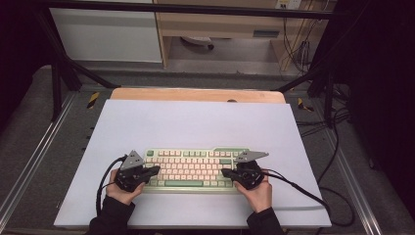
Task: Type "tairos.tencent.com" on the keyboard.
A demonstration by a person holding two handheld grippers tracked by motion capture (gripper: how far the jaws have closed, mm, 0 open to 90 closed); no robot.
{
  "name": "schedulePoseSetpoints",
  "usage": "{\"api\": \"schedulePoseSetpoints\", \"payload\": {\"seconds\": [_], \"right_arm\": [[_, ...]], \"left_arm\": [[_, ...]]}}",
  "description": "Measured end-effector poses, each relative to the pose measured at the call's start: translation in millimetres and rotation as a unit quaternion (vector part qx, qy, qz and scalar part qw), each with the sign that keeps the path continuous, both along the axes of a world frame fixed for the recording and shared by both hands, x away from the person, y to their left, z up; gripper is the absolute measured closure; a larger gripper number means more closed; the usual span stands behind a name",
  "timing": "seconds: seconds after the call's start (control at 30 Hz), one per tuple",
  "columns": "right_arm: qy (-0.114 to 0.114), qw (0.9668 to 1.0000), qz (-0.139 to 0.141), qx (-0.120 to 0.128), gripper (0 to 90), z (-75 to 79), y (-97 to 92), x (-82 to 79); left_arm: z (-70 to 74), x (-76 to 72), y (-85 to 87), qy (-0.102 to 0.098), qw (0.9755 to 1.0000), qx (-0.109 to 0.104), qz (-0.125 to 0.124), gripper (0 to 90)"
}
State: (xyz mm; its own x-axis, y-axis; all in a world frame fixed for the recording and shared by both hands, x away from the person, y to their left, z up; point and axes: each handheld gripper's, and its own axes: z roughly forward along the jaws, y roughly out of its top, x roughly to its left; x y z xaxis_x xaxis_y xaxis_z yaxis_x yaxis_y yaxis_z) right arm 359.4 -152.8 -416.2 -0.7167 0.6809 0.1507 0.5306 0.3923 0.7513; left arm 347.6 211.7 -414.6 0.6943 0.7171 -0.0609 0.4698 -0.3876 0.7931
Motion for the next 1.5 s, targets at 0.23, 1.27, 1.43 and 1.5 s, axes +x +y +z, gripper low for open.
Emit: {"api": "schedulePoseSetpoints", "payload": {"seconds": [0.23, 1.27, 1.43, 1.5], "right_arm": [[0.003, 1.0000, -0.004, 0.000, 90.0, -1.1, -4.0, -0.7], [0.003, 1.0000, -0.001, -0.002, 90.0, -1.5, -4.8, -1.2], [0.004, 1.0000, -0.001, -0.004, 90.0, -2.3, -4.3, -1.0], [0.004, 1.0000, 0.000, -0.002, 90.0, -2.1, -4.3, -1.2]], "left_arm": [[1.3, -0.7, -12.6, -0.001, 0.9999, 0.003, -0.010, 90.0], [-4.5, 27.6, -70.2, -0.001, 0.9992, 0.038, -0.015, 89.9], [-7.9, 30.0, -70.4, 0.000, 0.9991, 0.040, -0.012, 89.9], [-9.2, 30.6, -71.1, 0.000, 0.9990, 0.043, -0.012, 90.0]]}}
